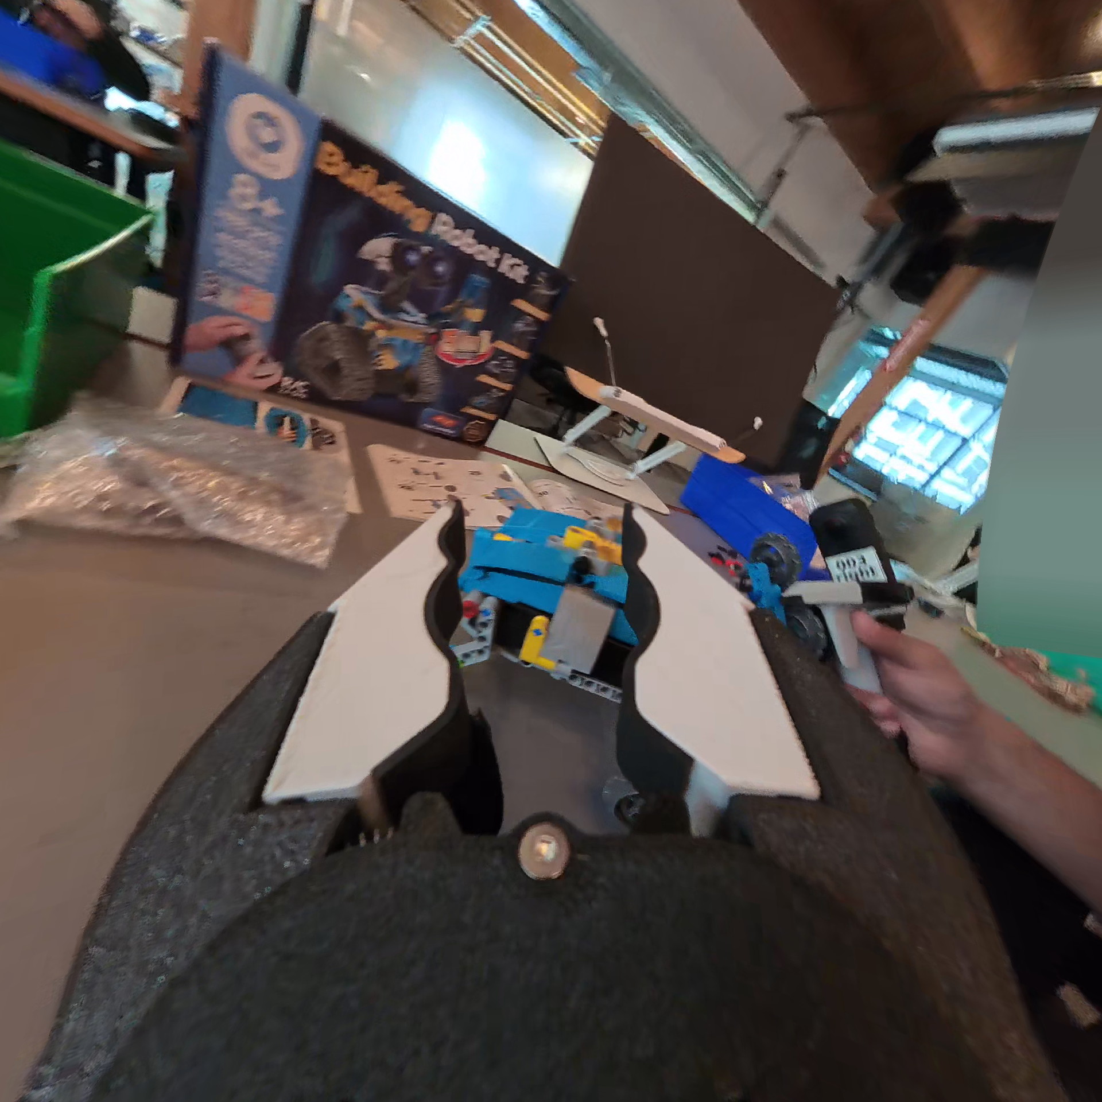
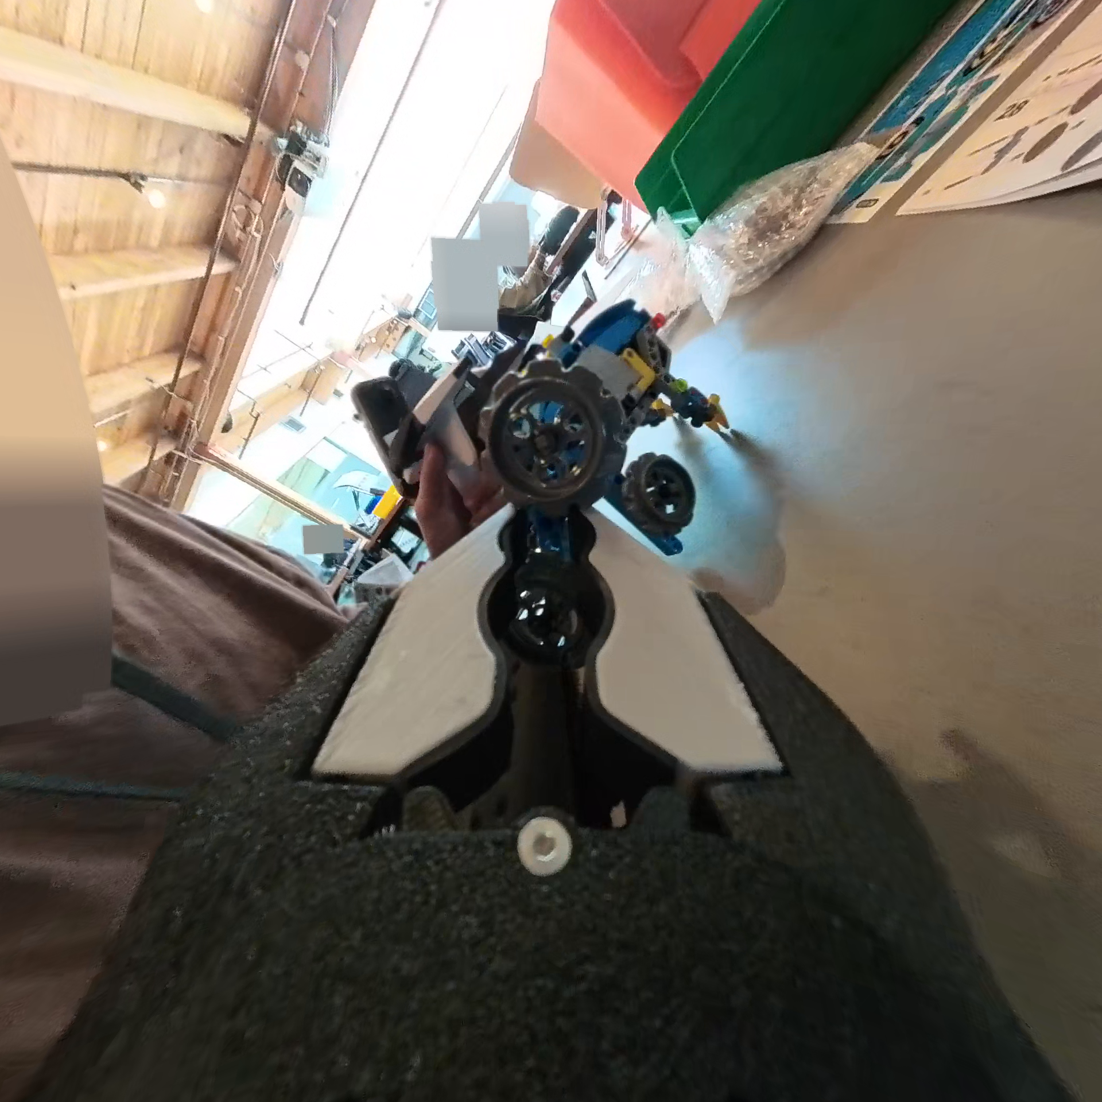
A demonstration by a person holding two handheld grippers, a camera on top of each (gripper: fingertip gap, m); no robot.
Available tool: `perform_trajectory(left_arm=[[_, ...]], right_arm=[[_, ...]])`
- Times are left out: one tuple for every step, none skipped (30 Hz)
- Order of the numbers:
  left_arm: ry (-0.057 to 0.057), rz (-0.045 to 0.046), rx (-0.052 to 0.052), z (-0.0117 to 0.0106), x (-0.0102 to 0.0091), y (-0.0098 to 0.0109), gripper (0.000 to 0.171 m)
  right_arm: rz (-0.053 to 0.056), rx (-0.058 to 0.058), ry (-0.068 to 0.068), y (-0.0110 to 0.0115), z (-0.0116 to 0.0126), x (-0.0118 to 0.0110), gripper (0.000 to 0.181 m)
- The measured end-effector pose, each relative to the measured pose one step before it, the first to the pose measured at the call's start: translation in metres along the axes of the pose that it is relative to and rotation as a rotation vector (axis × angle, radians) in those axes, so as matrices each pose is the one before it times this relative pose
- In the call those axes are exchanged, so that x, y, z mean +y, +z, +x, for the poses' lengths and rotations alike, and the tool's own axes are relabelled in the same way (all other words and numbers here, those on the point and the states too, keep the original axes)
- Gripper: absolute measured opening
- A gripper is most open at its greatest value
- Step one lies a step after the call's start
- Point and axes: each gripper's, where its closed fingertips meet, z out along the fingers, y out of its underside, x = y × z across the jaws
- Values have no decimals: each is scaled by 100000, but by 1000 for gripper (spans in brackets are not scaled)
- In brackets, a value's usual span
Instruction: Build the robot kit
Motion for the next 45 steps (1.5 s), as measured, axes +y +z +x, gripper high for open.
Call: perform_trajectory(left_arm=[[2095, -812, 1256, 510, 158, 196, 52], [1756, -1623, 1483, 519, 280, 237, 52], [1204, -2205, 1631, 496, 373, 269, 53], [570, -1963, 1459, 312, 352, 204, 53], [195, -1301, 1053, 212, 218, 142, 54], [-44, -798, 723, 167, 114, 125, 53], [-343, -517, 585, 103, 75, 77, 54], [-504, -471, 335, 37, 71, 58, 54], [-436, -581, 12, -37, 87, 45, 54], [-331, -465, -123, -68, 68, 75, 54], [-416, -273, -172, -91, 30, 74, 54], [-557, -205, -77, -99, 27, 54, 54], [-570, -98, -124, -108, 9, 1, 54], [-492, 100, -480, -129, -48, 11, 53], [-374, 198, -952, -227, -51, 32, 53], [-114, 186, -1393, -314, -64, 24, 53], [293, 445, -1772, -305, -80, -43, 53], [629, 881, -1973, -277, -127, -98, 53], [952, 956, -1895, -247, -130, -119, 53], [1412, 719, -1654, -180, -90, -95, 53], [1620, 447, -1389, -98, -50, -41, 53], [1475, 224, -1283, -74, -1, -9, 53], [1344, -81, -1266, -55, 43, 17, 53], [1082, -541, -992, -44, 76, 36, 53], [521, -996, -951, -104, 149, 140, 53], [65, -1231, -1162, -159, 178, 168, 53], [-109, -1223, -888, -131, 155, 149, 53], [-154, -995, -574, -68, 117, 116, 53], [-166, -727, -614, -63, 83, 109, 53], [-72, -537, -418, -45, 47, 81, 53], [50, -245, -392, -52, 19, 58, 53], [155, 124, -613, -73, -29, -1, 53], [160, 255, -541, -34, -44, -28, 53], [77, 67, -273, -15, -8, -9, 53], [32, -18, 1, 15, 17, 23, 53], [52, 224, 109, 12, -17, -19, 53], [59, 448, 221, 63, -62, -63, 53], [58, 501, 374, 88, -79, -60, 53], [-17, 387, 598, 97, -65, -55, 53], [-204, 188, 1045, 116, -20, -1, 53], [-369, 96, 1401, 159, -27, 12, 53], [-419, 147, 935, 95, -23, -7, 53], [-386, 260, 542, 49, -22, -37, 53], [-436, 320, 891, 87, -34, -71, 53], [-639, 205, 1182, 141, -31, -68, 53]], right_arm=[[-587, 974, -614, 78, 141, 96, 12], [171, 1338, -772, -18, 208, -15, 12], [8, 1365, -493, -79, 241, -17, 12], [-76, 1174, -160, -111, 219, -20, 12], [574, 758, -79, -166, 123, -142, 12], [1276, 590, -177, -234, 43, -265, 12], [1274, 504, -287, -272, -9, -285, 12], [1001, 758, -351, -284, 14, -276, 12], [855, 1487, -591, -298, 102, -234, 12], [715, 2471, -856, -306, 251, -220, 12], [493, 3400, -1229, -323, 404, -196, 12], [251, 4166, -1677, -308, 542, -173, 12], [275, 4730, -2140, -301, 643, -173, 12], [334, 4937, -2337, -265, 697, -160, 12], [624, 4803, -2169, -239, 652, -179, 12], [868, 4457, -1991, -230, 557, -185, 12], [1287, 4693, -2213, -260, 535, -274, 13], [1915, 4859, -3191, -309, 544, -394, 12], [1508, 4068, -3156, -311, 442, -381, 13], [2406, 3127, -2812, -345, 306, -527, 13], [2888, 1978, -2739, -336, 167, -587, 13], [1485, 989, -2049, -226, 50, -366, 13], [364, -494, -676, -98, -99, -128, 13], [-245, -1809, 1161, 21, -209, 38, 13], [-463, -3023, 3101, 81, -281, 145, 13], [-212, -3303, 4286, 107, -253, 156, 12], [-714, -1962, 3444, 139, -41, 257, 12], [-1727, -1066, 2376, 202, 88, 406, 12], [-1989, -953, 2151, 222, 80, 427, 12], [-1475, -1196, 1958, 220, -10, 347, 13], [-1171, -1432, 1708, 193, -87, 285, 13], [-867, -1113, 1205, 155, -94, 241, 13], [-1066, -707, 800, 132, -72, 218, 12], [-1014, -613, 315, 117, -108, 181, 13], [-472, -432, 2, 64, -116, 101, 13], [71, -88, -500, 34, -85, 25, 13], [-327, 208, -533, 50, -32, 58, 13], [-649, 42, -479, 60, -54, 101, 13], [-370, -169, -180, 47, -90, 72, 13], [118, -538, 43, 8, -136, -20, 13], [426, -1149, 420, -28, -186, -101, 13], [772, -1990, 1377, -69, -241, -169, 13], [1352, -2481, 2652, -125, -195, -244, 13], [1391, -1481, 2985, -156, 9, -246, 12], [686, 403, 1822, -174, 289, -147, 12]])
